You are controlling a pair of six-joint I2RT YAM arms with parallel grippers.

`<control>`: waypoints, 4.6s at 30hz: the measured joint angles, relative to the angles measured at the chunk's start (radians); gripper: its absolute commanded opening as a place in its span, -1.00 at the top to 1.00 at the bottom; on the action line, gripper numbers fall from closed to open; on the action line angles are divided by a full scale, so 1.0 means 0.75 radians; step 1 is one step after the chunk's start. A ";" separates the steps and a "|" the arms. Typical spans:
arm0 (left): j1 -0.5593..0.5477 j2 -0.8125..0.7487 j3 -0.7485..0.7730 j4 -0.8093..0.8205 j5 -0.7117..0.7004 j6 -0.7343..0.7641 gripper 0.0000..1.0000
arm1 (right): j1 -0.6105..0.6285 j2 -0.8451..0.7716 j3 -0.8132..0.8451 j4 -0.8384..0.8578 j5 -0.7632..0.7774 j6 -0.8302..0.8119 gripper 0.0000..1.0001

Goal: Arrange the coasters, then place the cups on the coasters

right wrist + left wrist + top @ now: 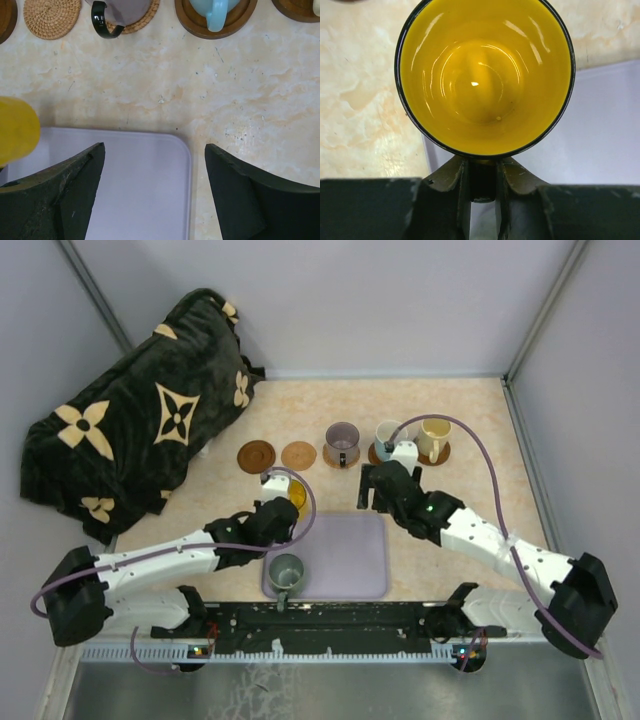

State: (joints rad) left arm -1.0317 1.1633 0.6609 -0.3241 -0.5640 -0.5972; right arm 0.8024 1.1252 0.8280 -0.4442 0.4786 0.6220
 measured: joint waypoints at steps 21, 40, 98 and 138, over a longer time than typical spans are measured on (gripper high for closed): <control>0.533 0.628 0.516 0.375 0.158 0.442 1.00 | 0.001 -0.140 -0.091 0.042 0.093 0.000 -0.60; 0.572 0.920 0.761 0.333 0.277 0.382 1.00 | 0.001 -0.106 -0.091 0.048 0.083 0.005 -0.60; 0.576 0.915 0.744 0.212 0.270 0.209 0.85 | 0.001 -0.082 -0.091 0.084 0.021 0.014 -0.61; 0.576 0.803 0.724 0.208 0.194 0.195 -0.52 | 0.001 -0.054 -0.091 0.084 -0.008 0.015 -0.62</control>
State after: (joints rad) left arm -0.5999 1.7657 1.2037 -0.1684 -0.4187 -0.4507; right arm 0.8028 1.0843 0.7601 -0.3809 0.4728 0.6334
